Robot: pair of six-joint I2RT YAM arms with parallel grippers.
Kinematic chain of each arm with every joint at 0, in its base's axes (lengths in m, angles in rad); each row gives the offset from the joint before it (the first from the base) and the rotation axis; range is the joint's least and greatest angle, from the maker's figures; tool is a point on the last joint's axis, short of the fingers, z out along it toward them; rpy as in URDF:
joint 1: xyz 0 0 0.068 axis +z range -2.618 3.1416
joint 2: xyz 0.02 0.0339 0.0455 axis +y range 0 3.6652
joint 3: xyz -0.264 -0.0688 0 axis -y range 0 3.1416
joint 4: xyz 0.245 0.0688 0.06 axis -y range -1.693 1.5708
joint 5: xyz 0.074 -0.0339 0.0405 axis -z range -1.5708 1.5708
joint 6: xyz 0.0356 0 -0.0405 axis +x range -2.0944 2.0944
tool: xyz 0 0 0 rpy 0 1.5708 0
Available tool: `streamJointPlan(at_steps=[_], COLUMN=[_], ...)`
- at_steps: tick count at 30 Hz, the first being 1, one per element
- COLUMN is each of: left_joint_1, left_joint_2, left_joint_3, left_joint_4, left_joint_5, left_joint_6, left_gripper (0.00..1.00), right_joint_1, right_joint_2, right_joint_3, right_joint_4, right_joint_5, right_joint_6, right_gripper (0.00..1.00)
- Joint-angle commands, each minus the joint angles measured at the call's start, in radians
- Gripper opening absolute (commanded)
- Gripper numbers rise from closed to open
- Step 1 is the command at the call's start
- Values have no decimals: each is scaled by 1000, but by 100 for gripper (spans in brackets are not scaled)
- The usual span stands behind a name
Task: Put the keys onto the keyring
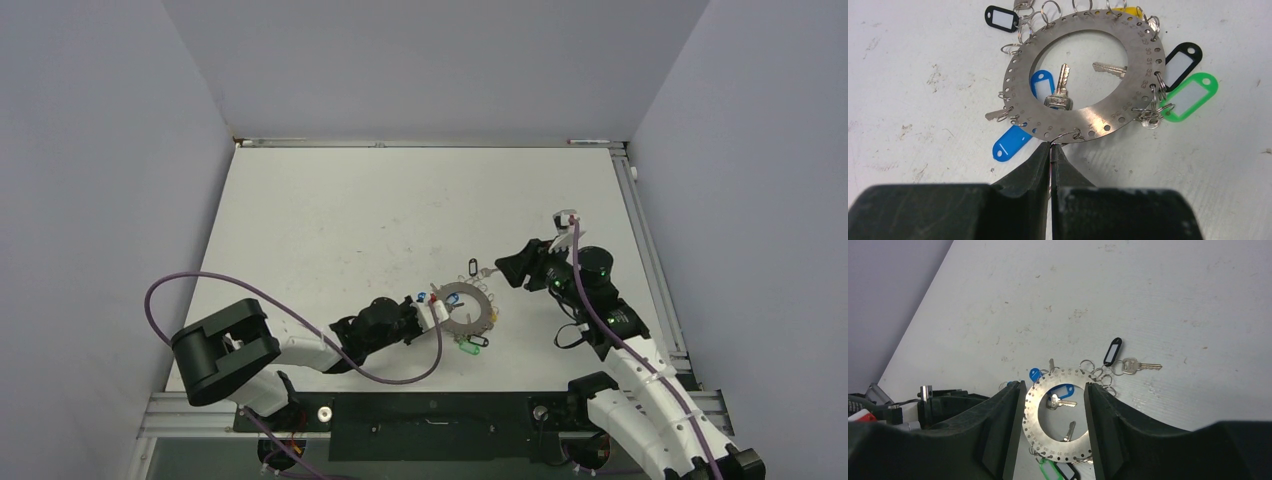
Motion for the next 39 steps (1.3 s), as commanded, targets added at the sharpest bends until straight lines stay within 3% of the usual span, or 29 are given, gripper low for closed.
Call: streamJointPlan(at_steps=[1, 5, 12, 20, 26, 39], left_joint_1=[-3, -2, -3, -2, 2, 16], left_joint_2=[-46, -38, -32, -37, -39, -56], left_joint_3=[20, 8, -13, -35, -44, -54], left_joint_4=[4, 22, 61, 86, 91, 111], left_joint_5=[-1, 2, 14, 22, 29, 53], left_joint_6=[-33, -48, -65, -71, -68, -92], left_gripper=[0, 0, 0, 0, 0, 0], right_joint_1=[63, 237, 485, 686, 714, 713], right_joint_2=[4, -21, -39, 175, 324, 516], right_joint_3=[-79, -184, -342, -446, -477, -431], right_joint_4=[190, 280, 553, 884, 1073, 1172], right_joint_5=[-46, 101, 229, 383, 389, 352], right_joint_6=[11, -52, -116, -249, -315, -385], right_gripper=[48, 48, 48, 42, 39, 39])
